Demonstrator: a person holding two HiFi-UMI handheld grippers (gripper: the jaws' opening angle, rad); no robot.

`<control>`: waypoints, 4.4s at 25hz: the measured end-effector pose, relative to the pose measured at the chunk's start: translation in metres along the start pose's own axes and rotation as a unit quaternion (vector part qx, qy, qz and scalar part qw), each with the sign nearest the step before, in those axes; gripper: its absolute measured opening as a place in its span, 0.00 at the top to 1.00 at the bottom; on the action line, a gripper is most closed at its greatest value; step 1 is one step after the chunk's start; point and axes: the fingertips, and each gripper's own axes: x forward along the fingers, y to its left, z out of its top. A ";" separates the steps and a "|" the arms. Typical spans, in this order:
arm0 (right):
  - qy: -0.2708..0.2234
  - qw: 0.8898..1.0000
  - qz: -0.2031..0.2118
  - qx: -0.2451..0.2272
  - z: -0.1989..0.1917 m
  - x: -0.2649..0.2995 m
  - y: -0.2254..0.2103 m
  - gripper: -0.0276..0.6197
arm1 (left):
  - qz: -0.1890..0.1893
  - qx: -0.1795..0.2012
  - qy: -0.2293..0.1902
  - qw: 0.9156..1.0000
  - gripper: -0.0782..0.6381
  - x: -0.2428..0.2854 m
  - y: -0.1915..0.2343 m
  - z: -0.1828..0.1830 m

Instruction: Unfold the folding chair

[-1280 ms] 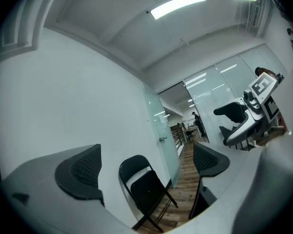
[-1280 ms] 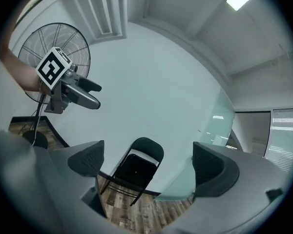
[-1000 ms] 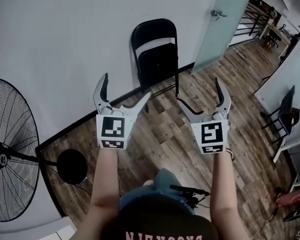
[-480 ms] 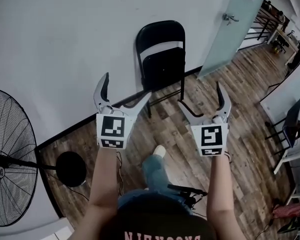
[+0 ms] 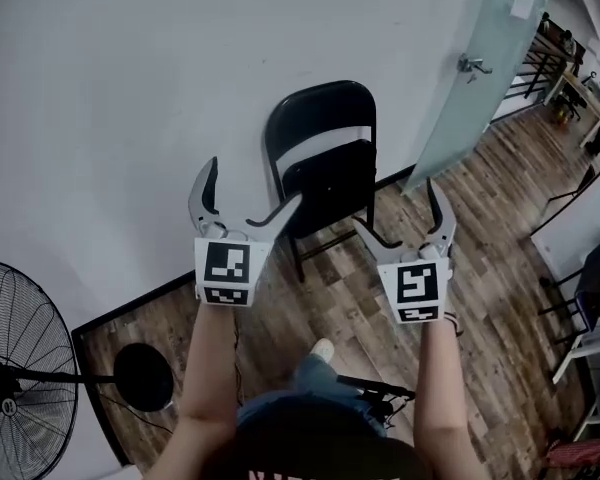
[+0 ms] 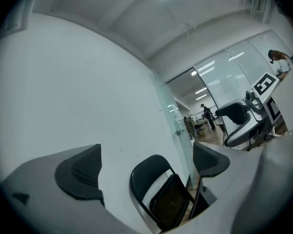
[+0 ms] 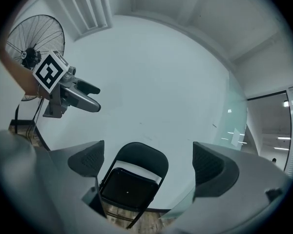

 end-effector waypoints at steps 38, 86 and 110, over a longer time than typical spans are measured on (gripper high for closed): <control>0.177 0.976 0.003 0.123 -0.174 0.316 -0.012 0.12 | -0.162 -0.141 0.218 0.952 0.13 0.334 0.079 -0.259; 0.222 0.723 -0.065 0.651 -0.369 0.461 0.079 0.75 | -0.138 -0.122 0.322 0.928 0.61 0.365 0.088 -0.325; 0.182 0.693 -0.068 0.695 -0.366 0.368 0.064 0.77 | -0.235 -0.068 0.305 0.920 0.52 0.335 0.015 -0.250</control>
